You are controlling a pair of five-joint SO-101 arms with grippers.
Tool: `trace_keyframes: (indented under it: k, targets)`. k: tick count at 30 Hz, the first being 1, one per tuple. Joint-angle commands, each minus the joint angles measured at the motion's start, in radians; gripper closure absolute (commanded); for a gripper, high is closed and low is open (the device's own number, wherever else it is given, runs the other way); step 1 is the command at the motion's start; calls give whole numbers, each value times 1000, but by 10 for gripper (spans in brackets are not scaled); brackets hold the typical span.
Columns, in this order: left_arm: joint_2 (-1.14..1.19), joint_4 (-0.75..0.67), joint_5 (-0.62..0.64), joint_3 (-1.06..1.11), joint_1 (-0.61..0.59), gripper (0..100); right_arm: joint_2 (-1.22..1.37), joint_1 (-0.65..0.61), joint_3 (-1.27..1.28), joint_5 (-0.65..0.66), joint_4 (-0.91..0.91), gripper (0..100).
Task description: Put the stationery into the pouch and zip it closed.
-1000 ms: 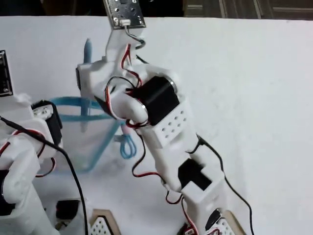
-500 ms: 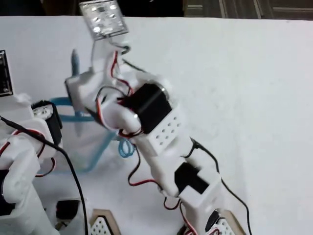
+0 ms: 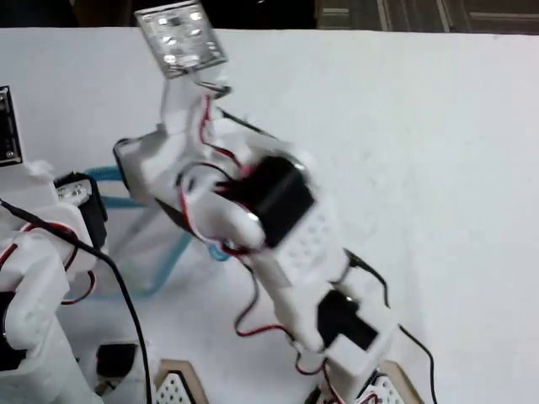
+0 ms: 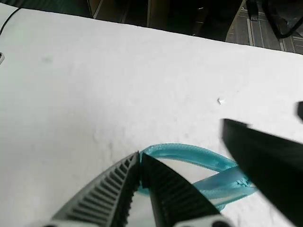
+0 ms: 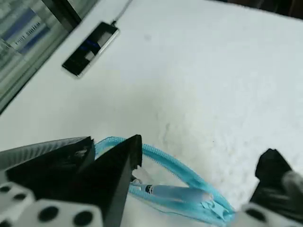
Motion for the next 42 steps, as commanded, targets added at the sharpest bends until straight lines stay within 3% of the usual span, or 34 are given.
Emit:
trace_keyframes:
  k: [1, 4, 9, 12, 15, 21, 27, 31, 35, 38, 42]
  targets:
    - [1, -2, 5, 0, -8, 977, -125, 74, 2, 11, 16, 626]
    - [-2, -2, 6, -6, -10, 977, -199, 162, 2, 26, 16, 666]
    - [-30, 0, 9, -52, -7, 977, -289, 320, 3, 141, 18, 991]
    - [-31, -3, 9, -31, -5, 977, -318, 392, 97, 204, 18, 906]
    - [-31, -6, 8, 14, -5, 977, -389, 400, 353, 361, 19, 865]
    - [-38, -5, 3, 37, -10, 977, -700, 285, 1019, 534, 13, 824]
    - [-38, -5, 3, 38, -10, 977, -1052, 263, 1571, 532, -74, 680]
    - [-33, -5, 5, 38, -8, 977, -1241, 255, 1981, 474, -383, 583]
    - [-33, -5, 5, 38, -10, 977, -1336, 139, 2320, 416, -694, 557]
    - [-33, -5, 5, 38, -10, 977, -1339, 58, 2427, 353, -865, 557]
    - [-33, -5, 5, 40, -10, 977, -1302, 38, 2433, 308, -941, 556]
